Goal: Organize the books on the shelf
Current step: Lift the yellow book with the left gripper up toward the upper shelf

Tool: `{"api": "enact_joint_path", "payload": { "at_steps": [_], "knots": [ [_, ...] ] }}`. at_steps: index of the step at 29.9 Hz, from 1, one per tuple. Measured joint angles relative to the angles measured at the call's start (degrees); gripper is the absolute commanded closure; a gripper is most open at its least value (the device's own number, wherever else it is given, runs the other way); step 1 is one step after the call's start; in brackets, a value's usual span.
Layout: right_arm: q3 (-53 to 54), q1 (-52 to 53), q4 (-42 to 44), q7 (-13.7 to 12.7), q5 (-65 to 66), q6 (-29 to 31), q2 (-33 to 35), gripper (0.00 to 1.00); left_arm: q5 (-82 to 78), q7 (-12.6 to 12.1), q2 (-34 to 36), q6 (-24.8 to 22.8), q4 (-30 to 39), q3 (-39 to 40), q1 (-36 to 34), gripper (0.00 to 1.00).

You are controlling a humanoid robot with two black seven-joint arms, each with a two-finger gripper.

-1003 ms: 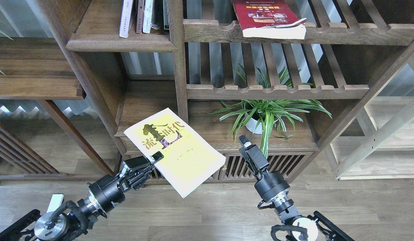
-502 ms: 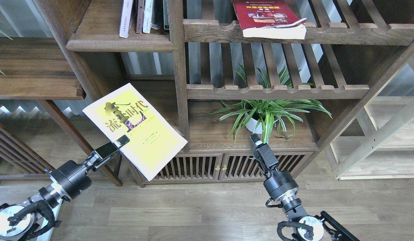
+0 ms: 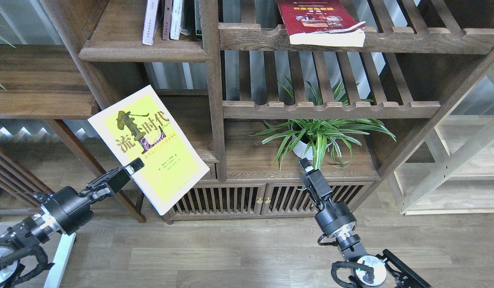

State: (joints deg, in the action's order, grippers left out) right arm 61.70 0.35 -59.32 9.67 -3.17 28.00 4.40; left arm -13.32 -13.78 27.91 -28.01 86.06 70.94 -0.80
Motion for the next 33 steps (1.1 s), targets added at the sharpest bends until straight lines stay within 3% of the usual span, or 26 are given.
{"api": "enact_joint_path", "payload": {
  "at_steps": [12,19,25,33],
  "knots": [
    [-0.17,0.47,0.17,0.0,0.0,0.0,-0.42,0.01,-5.3,-0.12,-0.28,0.0,2.69,8.25,3.54,0.98],
    [-0.18,0.77,0.18,0.0,0.0,0.0,-0.44,0.01,-5.06,-1.89,-0.07,0.0,3.89,10.06,4.34,0.99],
    [-0.23,0.75,0.17,0.08,0.0,0.0,-0.63,0.01,-5.04,-5.21,-0.31,0.0,6.39,18.5,7.14,0.99],
    [-0.9,1.53,0.82,0.09,0.08,0.0,-1.47,0.01,-5.11,-6.2,-0.81,0.0,8.17,26.89,7.65,0.99]
  ]
}}
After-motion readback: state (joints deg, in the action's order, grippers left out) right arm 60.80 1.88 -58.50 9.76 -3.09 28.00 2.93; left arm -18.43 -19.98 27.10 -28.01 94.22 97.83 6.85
